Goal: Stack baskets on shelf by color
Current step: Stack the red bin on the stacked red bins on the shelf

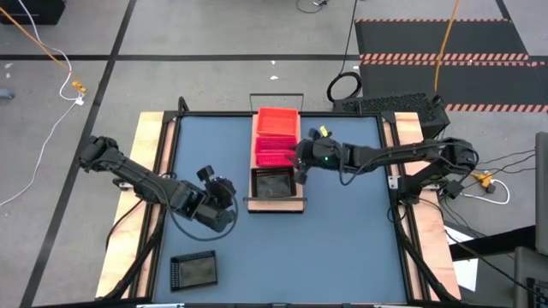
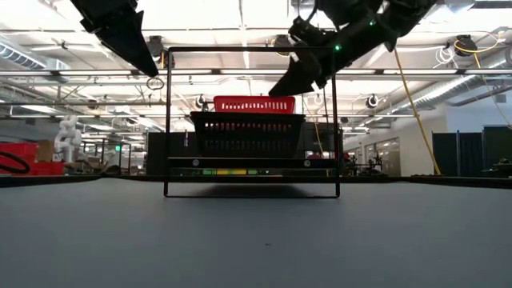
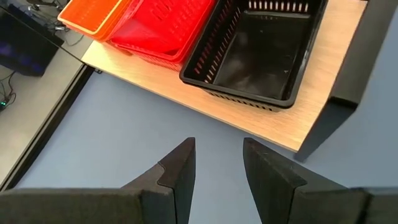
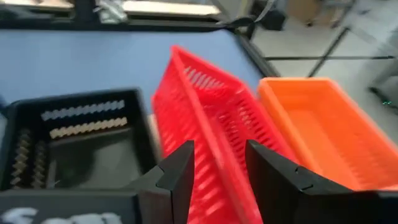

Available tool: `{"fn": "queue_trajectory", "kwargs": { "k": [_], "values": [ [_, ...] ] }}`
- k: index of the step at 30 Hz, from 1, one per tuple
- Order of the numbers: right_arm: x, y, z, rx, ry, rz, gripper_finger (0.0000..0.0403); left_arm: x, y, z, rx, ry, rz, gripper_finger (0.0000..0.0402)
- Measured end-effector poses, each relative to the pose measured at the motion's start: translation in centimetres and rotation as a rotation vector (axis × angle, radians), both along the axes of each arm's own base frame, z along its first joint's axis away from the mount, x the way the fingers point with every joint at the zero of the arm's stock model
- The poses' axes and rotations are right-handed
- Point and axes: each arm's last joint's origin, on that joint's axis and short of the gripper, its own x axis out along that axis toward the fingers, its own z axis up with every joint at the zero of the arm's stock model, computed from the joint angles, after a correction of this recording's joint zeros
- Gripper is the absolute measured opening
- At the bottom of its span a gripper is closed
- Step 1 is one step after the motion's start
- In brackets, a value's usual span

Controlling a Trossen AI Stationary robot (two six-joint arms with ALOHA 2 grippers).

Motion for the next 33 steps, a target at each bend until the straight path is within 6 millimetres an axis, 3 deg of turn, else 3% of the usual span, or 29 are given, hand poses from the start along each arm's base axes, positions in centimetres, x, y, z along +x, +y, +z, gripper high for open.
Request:
{"fn": "queue_trajectory", "kwargs": {
  "k": [11,22,33],
  "values": [
    [-0.5,-1.9,-0.5,0.075,0.044,0.07,0.0128,0.0,0.0,0.0,0.006,0.005,-0.008,0.0136],
    [-0.5,-1.6,-0.5,0.07,0.046,0.166,0.0012,0.0,0.0,0.0,0.006,0.006,-0.009,0.0136],
    [-0.3,-1.3,-0.4,-0.064,0.077,0.256,0.0006,0.0,0.0,0.0,0.006,0.005,-0.008,0.0136]
  ]
}}
